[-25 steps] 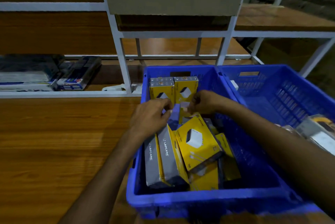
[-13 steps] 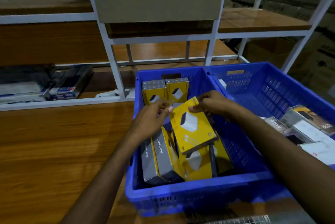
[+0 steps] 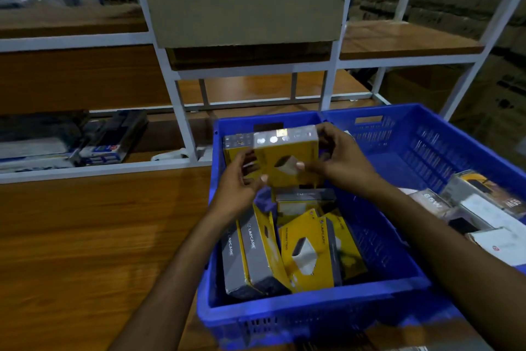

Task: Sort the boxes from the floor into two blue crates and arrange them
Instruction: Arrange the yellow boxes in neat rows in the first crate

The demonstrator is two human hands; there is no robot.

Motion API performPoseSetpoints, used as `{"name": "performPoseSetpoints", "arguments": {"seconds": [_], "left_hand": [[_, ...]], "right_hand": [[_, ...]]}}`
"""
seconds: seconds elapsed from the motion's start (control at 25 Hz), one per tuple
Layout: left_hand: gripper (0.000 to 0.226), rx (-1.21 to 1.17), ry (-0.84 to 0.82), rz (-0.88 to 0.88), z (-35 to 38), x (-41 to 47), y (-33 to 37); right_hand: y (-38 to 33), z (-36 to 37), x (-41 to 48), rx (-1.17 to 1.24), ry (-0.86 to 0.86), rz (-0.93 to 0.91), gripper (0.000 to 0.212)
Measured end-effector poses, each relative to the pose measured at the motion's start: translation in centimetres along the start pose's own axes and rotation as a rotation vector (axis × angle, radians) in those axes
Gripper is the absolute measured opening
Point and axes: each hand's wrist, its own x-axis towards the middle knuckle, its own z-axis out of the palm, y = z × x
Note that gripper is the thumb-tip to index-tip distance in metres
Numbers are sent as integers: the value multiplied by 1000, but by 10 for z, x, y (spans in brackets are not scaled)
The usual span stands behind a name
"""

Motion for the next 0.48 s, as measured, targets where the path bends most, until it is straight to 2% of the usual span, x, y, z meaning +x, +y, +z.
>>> {"name": "performPoseSetpoints", "arguments": {"seconds": [0.12,0.2,0.24,0.32,0.48], "left_hand": [[62,3,179,60,-4,7,-9],[57,-19,269,57,-6,9,-11],[54,-19,287,60,-6,9,-11],[48,-9,284,72,-5,8,-9],[43,22,316,94,-7,7,-8]], "right_hand": [[5,1,-4,-403,153,-472,47],[7,-1,-7,-447,169,-616,50],[7,-1,-9,-443,169,-619,53],[6,2,-8,-442,186,-505,55],[18,3,23,-319,294,-96,42]]}}
